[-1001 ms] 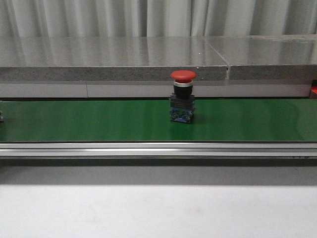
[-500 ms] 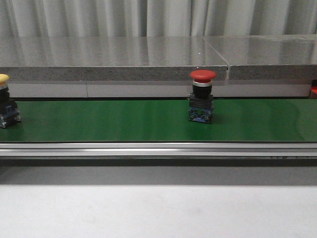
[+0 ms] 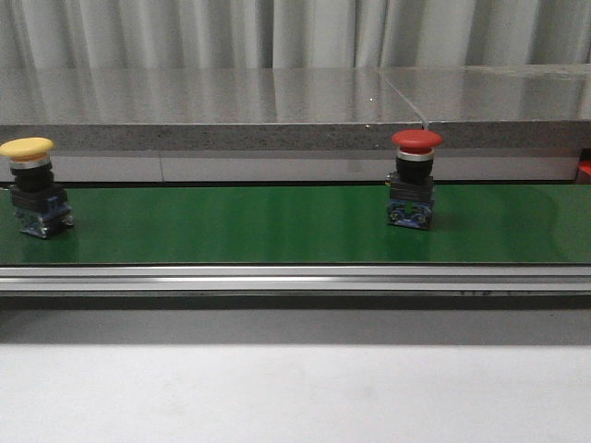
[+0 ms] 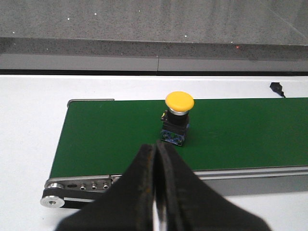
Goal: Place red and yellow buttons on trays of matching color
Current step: 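Lower the right gripper onto the red button at the belt end, then carry the red button into the red tray and open the right gripper, then lower the right gripper onto the yellow button at the belt end, then carry the yellow button into the yellow tray and open the right gripper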
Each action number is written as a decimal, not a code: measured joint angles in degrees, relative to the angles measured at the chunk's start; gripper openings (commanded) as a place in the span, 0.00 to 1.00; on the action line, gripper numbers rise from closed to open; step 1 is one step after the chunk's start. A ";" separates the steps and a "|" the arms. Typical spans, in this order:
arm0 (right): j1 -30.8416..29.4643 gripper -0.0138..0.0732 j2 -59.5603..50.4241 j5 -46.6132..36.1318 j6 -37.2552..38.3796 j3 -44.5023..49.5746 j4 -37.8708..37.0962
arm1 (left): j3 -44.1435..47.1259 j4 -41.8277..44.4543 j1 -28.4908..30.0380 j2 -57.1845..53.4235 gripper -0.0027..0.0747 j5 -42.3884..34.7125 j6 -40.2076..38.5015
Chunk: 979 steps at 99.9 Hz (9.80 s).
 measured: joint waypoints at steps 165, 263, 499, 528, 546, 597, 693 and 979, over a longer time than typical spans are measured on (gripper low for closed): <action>12.68 0.92 43.12 6.01 -1.53 -21.19 0.03 | 0.00 0.00 0.00 0.00 0.01 0.00 0.00; -1.81 0.36 47.63 14.93 -1.65 -41.43 0.13 | 0.00 0.00 0.00 0.00 0.01 0.00 0.00; -24.02 0.83 89.13 13.33 -1.53 -77.03 0.13 | 0.00 0.00 0.00 0.00 0.01 0.00 0.00; -24.02 0.83 83.29 20.25 -1.53 -81.72 1.99 | 0.00 0.00 0.00 0.00 0.01 0.00 0.00; -24.02 0.83 77.08 25.30 -1.53 -81.80 2.48 | 0.00 0.00 0.00 0.00 0.01 0.00 0.00; -21.21 0.83 52.44 32.48 -0.66 -67.53 2.60 | 0.00 0.00 0.00 0.00 0.01 0.00 0.00; 0.42 0.83 25.94 22.23 -7.95 -17.02 2.60 | 0.00 0.00 0.00 0.00 0.01 0.00 0.00; -46.51 0.27 31.44 3.00 8.64 -14.22 1.98 | 0.00 0.00 0.00 0.00 0.01 0.00 0.00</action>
